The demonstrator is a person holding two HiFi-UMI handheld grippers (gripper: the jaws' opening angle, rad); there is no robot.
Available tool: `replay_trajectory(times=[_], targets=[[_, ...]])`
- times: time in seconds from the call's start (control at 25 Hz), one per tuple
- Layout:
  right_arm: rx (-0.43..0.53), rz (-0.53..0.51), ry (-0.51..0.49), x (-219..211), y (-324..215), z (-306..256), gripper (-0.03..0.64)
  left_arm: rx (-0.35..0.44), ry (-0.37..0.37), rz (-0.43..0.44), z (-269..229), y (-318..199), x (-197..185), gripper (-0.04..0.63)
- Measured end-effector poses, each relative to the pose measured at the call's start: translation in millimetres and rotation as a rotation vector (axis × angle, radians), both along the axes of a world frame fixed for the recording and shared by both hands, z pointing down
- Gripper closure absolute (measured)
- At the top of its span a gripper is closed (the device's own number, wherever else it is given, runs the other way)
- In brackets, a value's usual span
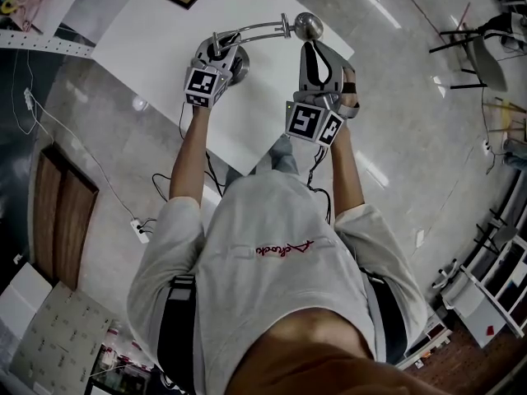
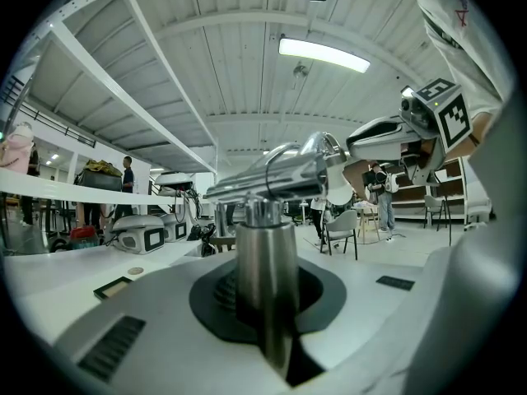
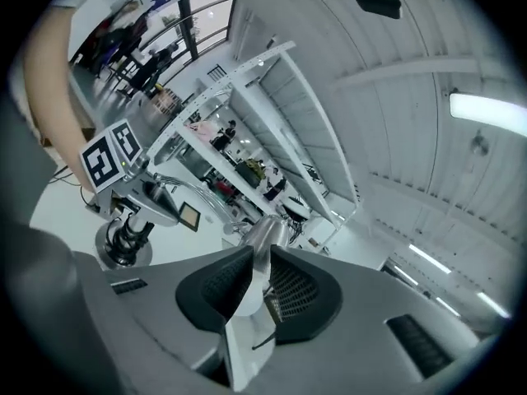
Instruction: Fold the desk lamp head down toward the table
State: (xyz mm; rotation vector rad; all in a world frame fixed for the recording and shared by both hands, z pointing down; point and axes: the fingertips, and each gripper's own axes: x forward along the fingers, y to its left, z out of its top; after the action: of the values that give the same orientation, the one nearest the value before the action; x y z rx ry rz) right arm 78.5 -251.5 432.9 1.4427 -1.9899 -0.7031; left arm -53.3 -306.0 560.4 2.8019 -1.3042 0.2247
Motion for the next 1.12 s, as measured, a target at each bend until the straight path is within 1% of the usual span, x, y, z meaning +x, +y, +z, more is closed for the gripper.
replay_trajectory(times=[0.08,0.16,0.24,0.32,0.4,0.64,0.76,0.88,1.12], targets=[[-0.040,0.007,-0.049,1,-1,2,0.545,-0.003,0.000,0.000,0,0,0,0.549],[-0.079,0.018,-0.109,4,-2,4,0.498,-0.003,0.000,0.001,0,1,1,0.549],[-0.102,0.029,-0.164,7,-4,3,0.399,-0.001,0.001,0.001,0,1,2,0.549],[-0.118,0.035,-0.194,9,-8,3,0.387,0.000,0.002,0.000,-1,0,1,0.549],[-0.122,0.038,-0.191,10,-13,4,0.360,0.001,0.004,-0.001,0,0,1,0.549],[-0.144,0.006,-0.167,4,-26,6,0.334,0.000,0.002,0.004,-1,2,3,0.549],[-0.156,0.006,-0.170,3,-33,5,0.325,0.004,0.001,0.011,-1,2,3,0.549],[-0.176,0.005,-0.151,2,-41,10,0.316,0.002,0.001,0.018,-1,3,5,0.549],[-0.184,-0.004,-0.132,-1,-45,12,0.327,-0.002,-0.004,0.031,0,5,7,0.548]])
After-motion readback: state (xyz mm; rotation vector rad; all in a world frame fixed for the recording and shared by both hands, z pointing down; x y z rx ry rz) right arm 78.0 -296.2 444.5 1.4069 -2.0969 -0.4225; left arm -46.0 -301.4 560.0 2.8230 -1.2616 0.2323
